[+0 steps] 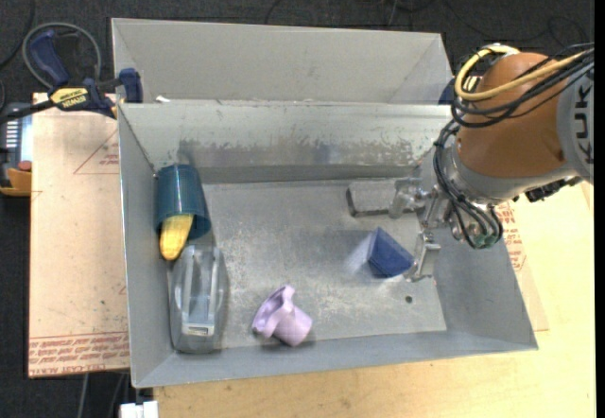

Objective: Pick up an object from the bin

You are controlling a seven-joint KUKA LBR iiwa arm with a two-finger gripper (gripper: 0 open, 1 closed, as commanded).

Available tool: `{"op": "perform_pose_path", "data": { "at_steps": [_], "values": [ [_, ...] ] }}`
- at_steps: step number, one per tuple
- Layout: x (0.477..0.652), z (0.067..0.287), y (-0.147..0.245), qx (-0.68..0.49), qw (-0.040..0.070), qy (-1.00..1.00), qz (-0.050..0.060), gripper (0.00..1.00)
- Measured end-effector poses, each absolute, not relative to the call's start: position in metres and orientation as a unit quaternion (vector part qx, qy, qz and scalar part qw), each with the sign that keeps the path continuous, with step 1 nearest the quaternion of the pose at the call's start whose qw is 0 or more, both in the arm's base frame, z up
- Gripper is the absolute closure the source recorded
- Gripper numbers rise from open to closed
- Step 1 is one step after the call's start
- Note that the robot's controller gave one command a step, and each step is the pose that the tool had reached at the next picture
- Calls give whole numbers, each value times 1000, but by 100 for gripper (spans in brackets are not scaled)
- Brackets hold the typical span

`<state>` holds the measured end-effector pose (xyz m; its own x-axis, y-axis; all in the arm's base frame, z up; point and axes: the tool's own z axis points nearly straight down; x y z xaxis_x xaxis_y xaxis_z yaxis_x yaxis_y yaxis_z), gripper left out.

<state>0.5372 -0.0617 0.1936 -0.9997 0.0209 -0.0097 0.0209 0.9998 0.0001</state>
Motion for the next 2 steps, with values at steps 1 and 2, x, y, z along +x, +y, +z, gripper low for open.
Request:
{"op": "perform_pose_path", "data": {
  "at_steps": [1, 2],
  "values": [
    [548, 66, -77, 113, -2, 994, 1, 0],
    [524, 136, -71, 109, 4, 994, 1, 0]
  ]
}}
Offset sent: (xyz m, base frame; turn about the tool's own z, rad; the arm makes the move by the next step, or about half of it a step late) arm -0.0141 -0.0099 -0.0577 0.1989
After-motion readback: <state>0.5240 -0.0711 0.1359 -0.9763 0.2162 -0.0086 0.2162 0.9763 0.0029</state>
